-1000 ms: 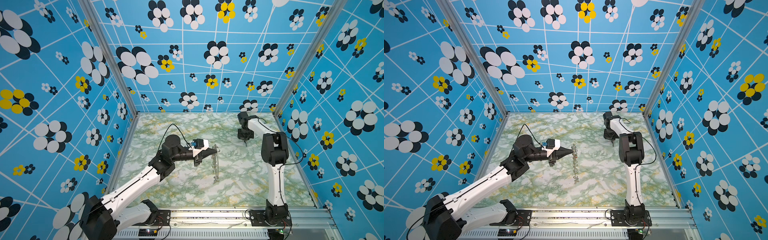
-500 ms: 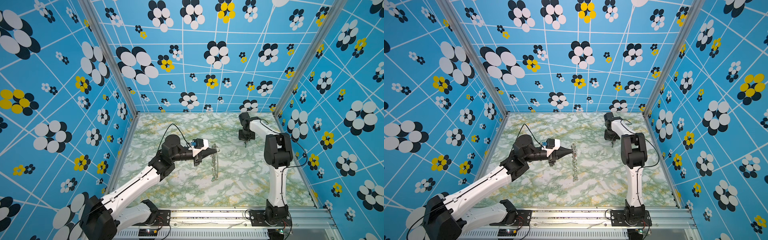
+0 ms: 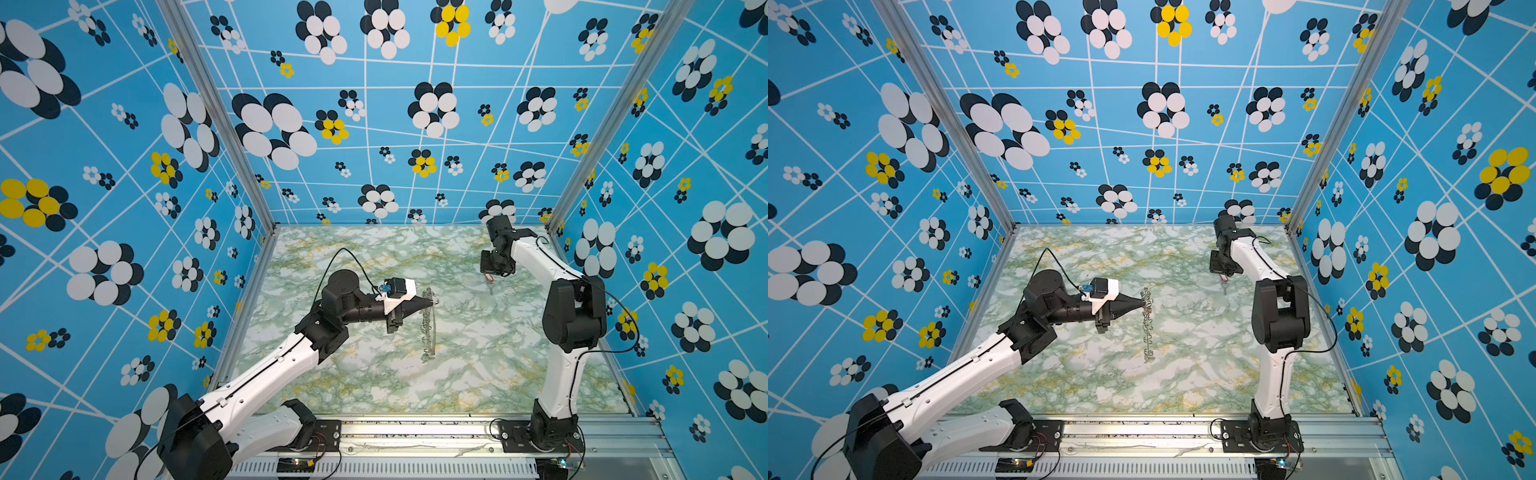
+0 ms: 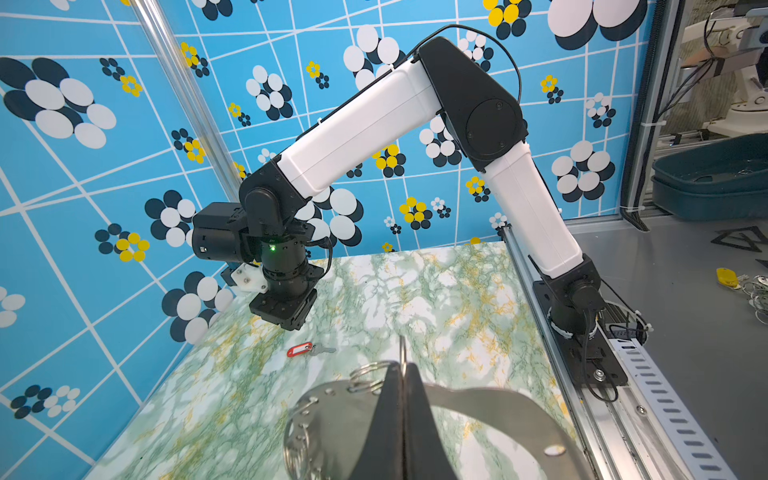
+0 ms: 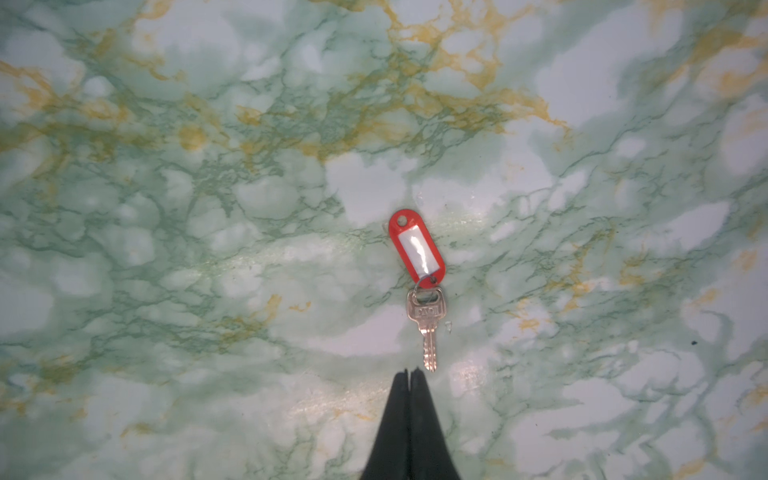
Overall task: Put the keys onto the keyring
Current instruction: 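Lift the red-tagged key off the table with the right gripper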
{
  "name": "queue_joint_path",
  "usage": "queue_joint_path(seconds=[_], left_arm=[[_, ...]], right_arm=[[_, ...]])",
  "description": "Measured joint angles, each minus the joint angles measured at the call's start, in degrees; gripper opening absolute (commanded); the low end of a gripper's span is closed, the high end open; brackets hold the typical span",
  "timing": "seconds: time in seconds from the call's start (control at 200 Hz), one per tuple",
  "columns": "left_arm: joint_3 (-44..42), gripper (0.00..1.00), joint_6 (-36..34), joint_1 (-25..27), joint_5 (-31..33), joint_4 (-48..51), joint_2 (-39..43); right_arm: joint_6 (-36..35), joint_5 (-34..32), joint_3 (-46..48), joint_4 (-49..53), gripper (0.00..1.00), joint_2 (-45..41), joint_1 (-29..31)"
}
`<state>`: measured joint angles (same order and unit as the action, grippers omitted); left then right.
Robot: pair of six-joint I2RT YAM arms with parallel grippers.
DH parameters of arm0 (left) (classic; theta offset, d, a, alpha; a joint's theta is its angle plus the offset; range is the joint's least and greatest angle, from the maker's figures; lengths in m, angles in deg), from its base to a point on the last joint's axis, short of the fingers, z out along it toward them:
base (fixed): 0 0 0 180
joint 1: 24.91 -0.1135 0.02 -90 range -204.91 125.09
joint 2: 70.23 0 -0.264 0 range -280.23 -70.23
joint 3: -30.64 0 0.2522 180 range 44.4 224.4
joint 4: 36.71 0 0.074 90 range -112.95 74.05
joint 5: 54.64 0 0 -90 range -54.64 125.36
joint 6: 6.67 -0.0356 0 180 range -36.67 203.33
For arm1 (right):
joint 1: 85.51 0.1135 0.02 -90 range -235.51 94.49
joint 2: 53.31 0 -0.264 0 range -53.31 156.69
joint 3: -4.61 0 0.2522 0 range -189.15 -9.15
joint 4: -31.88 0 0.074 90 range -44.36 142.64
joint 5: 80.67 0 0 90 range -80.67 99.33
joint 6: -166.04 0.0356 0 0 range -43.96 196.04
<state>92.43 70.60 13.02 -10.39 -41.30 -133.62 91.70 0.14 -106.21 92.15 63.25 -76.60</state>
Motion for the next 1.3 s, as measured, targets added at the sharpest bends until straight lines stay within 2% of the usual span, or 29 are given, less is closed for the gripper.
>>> queue_joint_path(seconds=[0.045,0.13,0.38,0.46,0.64,0.745,0.989,1.119,1.224,1.299], left_arm=[[0.00,0.00,0.00,0.00,0.00,0.13,0.00],[0.00,0.00,0.02,0.00,-0.02,0.15,0.00],[0.00,0.00,0.02,0.00,0.00,0.17,0.00],[0.00,0.00,0.02,0.00,0.15,0.24,0.13],[0.00,0.00,-0.24,0.00,0.20,0.22,0.26],[0.00,0.00,-0.39,0.00,0.20,0.22,0.26],[0.00,0.00,-0.42,0.00,0.17,0.22,0.26],[0.00,0.00,-0.39,0.00,0.17,0.22,0.26],[0.00,0.00,-0.42,0.00,0.17,0.22,0.26],[0.00,0.00,-0.42,0.00,0.17,0.28,0.26]], right_arm=[[-0.52,-0.39,0.00,-0.04,0.23,0.46,0.00],[-1.03,-1.42,-0.37,0.00,0.29,2.10,0.02],[-2.34,-4.94,-5.92,0.52,0.34,12.57,0.09],[-2.89,-5.77,-7.52,0.85,0.32,13.60,0.11],[-3.32,-6.62,-8.72,1.01,0.20,13.92,0.13],[-3.23,-6.82,-8.72,1.11,0.21,13.92,0.13],[-3.26,-6.80,-7.28,1.07,0.28,13.88,0.24],[-3.23,-6.80,-7.21,1.09,0.28,13.81,0.44],[-3.13,-6.82,-7.21,1.09,0.21,13.81,0.63],[-3.13,-6.84,-7.19,1.09,0.12,13.81,0.72]])
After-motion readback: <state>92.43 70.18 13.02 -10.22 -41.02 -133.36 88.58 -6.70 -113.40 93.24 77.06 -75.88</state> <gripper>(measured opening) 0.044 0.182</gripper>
